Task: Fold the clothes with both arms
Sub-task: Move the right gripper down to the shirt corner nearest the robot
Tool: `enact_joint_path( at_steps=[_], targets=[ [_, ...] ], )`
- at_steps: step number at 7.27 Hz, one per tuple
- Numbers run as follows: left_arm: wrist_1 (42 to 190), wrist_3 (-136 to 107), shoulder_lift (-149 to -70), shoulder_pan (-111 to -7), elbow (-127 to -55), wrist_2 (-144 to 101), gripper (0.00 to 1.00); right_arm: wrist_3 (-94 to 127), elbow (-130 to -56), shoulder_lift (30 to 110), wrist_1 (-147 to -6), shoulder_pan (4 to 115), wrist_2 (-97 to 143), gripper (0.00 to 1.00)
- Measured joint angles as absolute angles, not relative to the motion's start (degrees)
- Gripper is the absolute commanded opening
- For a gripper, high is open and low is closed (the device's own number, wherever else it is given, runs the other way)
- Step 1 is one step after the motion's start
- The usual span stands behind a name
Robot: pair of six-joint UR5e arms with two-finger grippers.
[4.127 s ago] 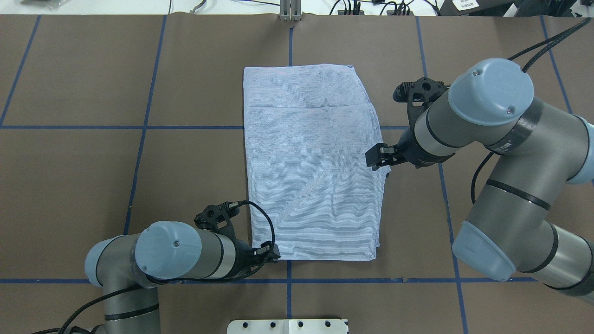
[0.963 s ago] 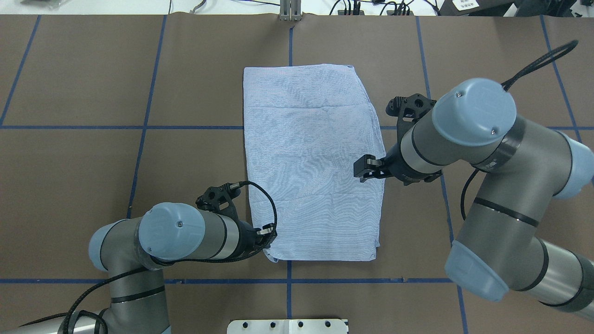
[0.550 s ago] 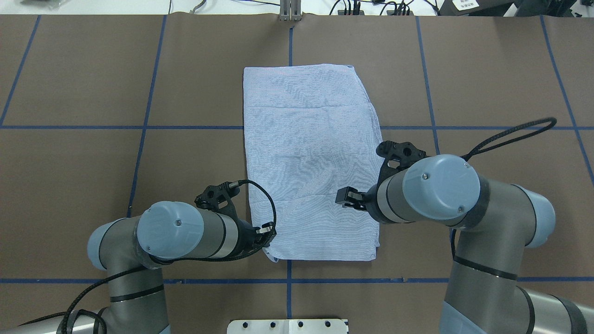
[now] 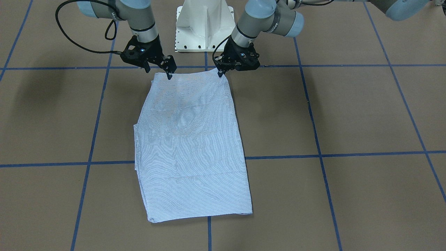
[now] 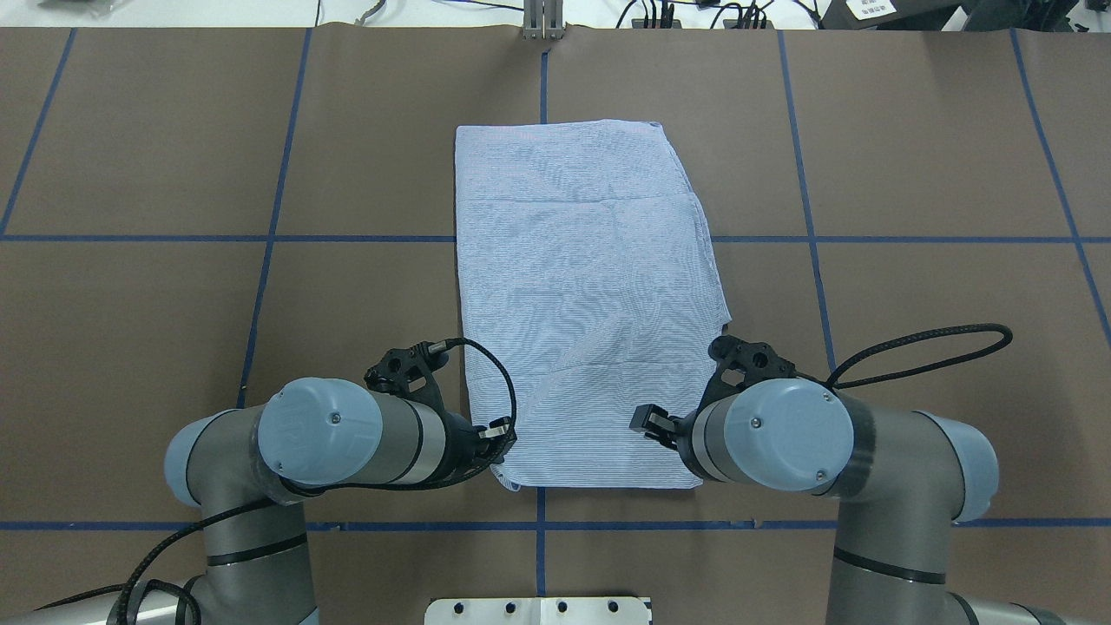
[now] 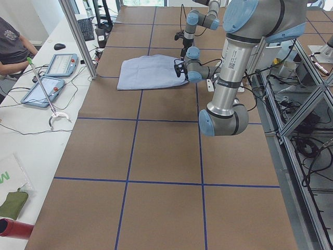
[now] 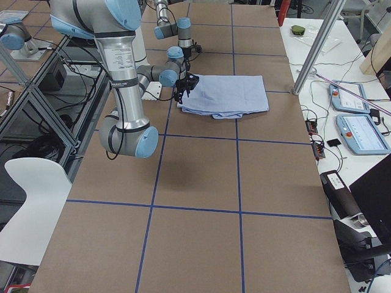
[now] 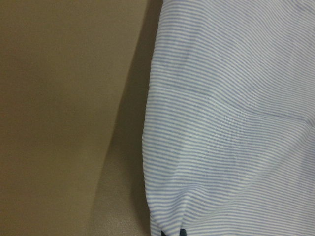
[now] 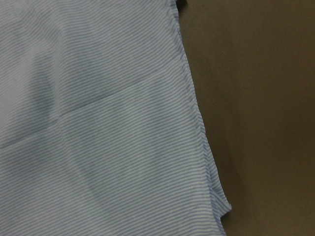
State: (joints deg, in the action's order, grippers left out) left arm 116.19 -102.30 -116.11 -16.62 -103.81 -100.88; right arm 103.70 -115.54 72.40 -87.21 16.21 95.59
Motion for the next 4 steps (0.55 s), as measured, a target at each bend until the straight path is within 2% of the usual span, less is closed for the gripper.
enact_joint_path(
  at_steps=[4],
  targets=[
    [116.2,-102.4,-116.1,-16.6,-103.8,-100.8,0.00,104.4,-112.5,72.0,-87.5,14.3,95.5,1.00]
  ],
)
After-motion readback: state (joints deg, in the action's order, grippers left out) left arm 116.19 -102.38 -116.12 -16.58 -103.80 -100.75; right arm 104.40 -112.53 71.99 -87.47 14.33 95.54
